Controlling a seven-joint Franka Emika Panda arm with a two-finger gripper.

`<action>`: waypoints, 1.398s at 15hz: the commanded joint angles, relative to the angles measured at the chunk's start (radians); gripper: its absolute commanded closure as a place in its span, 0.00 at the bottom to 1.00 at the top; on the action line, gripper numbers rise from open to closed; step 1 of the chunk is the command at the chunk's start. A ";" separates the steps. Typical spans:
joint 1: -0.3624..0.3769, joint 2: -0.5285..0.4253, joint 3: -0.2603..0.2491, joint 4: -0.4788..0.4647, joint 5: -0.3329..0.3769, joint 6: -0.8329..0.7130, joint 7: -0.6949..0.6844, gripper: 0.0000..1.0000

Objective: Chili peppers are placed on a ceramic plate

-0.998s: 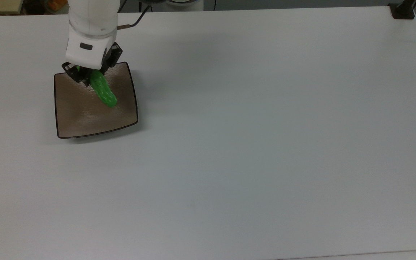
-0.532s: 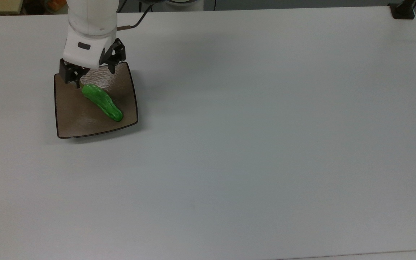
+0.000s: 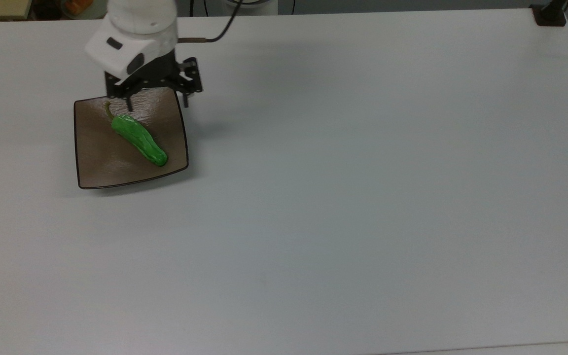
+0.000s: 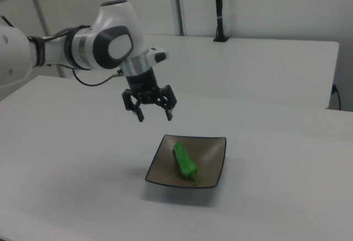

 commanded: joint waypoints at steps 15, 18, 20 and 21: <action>0.046 -0.190 0.090 -0.141 0.119 -0.069 0.216 0.00; 0.056 -0.187 0.086 -0.141 0.078 -0.020 0.211 0.00; 0.056 -0.190 0.081 -0.141 0.078 -0.030 0.213 0.00; 0.056 -0.190 0.080 -0.141 0.078 -0.036 0.214 0.00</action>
